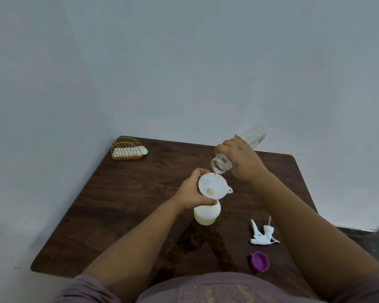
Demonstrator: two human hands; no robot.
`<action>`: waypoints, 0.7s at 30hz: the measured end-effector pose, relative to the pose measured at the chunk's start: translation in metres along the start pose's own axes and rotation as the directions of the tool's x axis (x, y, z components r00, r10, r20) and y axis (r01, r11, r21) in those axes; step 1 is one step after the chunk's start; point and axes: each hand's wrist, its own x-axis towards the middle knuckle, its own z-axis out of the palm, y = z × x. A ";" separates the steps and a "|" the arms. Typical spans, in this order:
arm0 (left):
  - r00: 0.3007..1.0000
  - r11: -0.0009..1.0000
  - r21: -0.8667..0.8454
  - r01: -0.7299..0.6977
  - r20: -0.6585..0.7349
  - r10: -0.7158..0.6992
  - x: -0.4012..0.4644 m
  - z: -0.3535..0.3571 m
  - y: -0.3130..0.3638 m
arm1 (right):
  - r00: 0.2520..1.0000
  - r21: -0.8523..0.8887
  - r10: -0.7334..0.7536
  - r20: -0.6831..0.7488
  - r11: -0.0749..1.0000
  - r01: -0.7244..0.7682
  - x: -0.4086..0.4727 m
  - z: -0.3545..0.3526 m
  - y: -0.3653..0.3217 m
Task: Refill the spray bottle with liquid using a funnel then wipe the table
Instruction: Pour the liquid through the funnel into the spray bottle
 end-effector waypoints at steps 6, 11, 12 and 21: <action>1.000 1.000 -0.005 0.000 0.001 0.000 0.000 0.000 0.000 | 1.000 -0.003 -0.004 -0.001 1.000 0.004 0.000 0.000 0.001; 1.000 1.000 -0.012 0.000 0.003 0.000 0.000 0.000 0.000 | 1.000 0.004 -0.002 -0.004 1.000 0.002 0.000 0.002 0.001; 1.000 1.000 -0.015 0.002 0.003 -0.002 0.000 0.000 -0.001 | 1.000 0.006 -0.003 -0.004 1.000 0.003 0.000 0.002 0.001; 1.000 1.000 -0.013 0.001 0.004 0.000 0.000 0.000 -0.001 | 1.000 -0.005 -0.004 0.001 1.000 0.004 0.001 0.000 0.002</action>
